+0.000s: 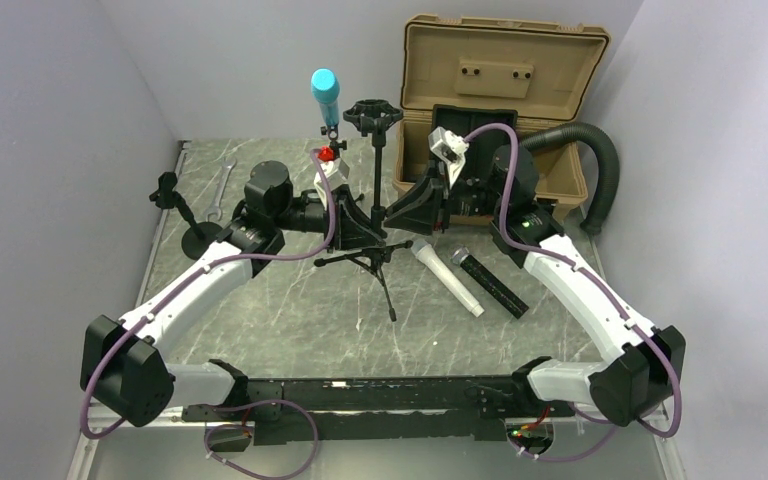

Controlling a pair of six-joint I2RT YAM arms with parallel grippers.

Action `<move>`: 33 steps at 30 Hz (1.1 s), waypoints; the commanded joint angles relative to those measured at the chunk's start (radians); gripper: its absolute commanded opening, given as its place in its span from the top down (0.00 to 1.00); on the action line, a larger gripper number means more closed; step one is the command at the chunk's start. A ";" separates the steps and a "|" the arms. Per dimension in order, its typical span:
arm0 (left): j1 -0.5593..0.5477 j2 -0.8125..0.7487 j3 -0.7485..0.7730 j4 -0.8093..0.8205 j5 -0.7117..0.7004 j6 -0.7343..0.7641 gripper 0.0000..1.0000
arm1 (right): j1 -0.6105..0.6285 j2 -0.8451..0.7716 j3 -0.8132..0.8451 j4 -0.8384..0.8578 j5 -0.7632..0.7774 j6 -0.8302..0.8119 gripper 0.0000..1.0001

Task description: Remove the microphone from the stand

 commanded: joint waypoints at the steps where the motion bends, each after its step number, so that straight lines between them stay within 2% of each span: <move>1: -0.006 -0.021 0.031 0.076 0.023 0.018 1.00 | 0.004 -0.001 0.012 0.015 0.000 -0.056 0.79; 5: -0.006 -0.021 0.026 0.071 0.028 0.023 1.00 | 0.007 -0.009 0.033 -0.045 0.008 -0.121 0.92; 8: -0.005 -0.024 0.020 0.059 0.032 0.028 1.00 | 0.023 -0.021 0.074 -0.215 0.037 -0.324 1.00; 11: -0.006 -0.031 0.006 0.059 0.049 0.025 1.00 | 0.086 -0.042 0.119 -0.442 0.190 -0.696 1.00; 14: -0.005 -0.039 -0.012 0.070 0.069 0.013 1.00 | 0.137 -0.050 0.140 -0.572 0.379 -0.927 1.00; 16: -0.006 -0.046 -0.018 0.065 0.076 0.016 1.00 | 0.153 -0.055 0.133 -0.587 0.470 -1.002 1.00; 20: -0.005 -0.059 -0.020 0.048 0.080 0.030 1.00 | 0.180 -0.064 0.122 -0.574 0.579 -1.048 0.99; 23: -0.006 -0.065 -0.022 0.036 0.077 0.038 1.00 | 0.205 -0.074 0.107 -0.559 0.658 -1.052 0.75; 26: -0.005 -0.071 -0.023 0.026 0.065 0.052 1.00 | 0.210 -0.088 0.085 -0.549 0.670 -1.029 0.50; 28: -0.004 -0.073 -0.024 0.013 0.056 0.066 1.00 | 0.211 -0.099 0.077 -0.556 0.653 -1.011 0.42; 33: -0.005 -0.070 -0.019 -0.028 0.038 0.111 1.00 | 0.202 -0.135 0.085 -0.598 0.552 -0.947 0.35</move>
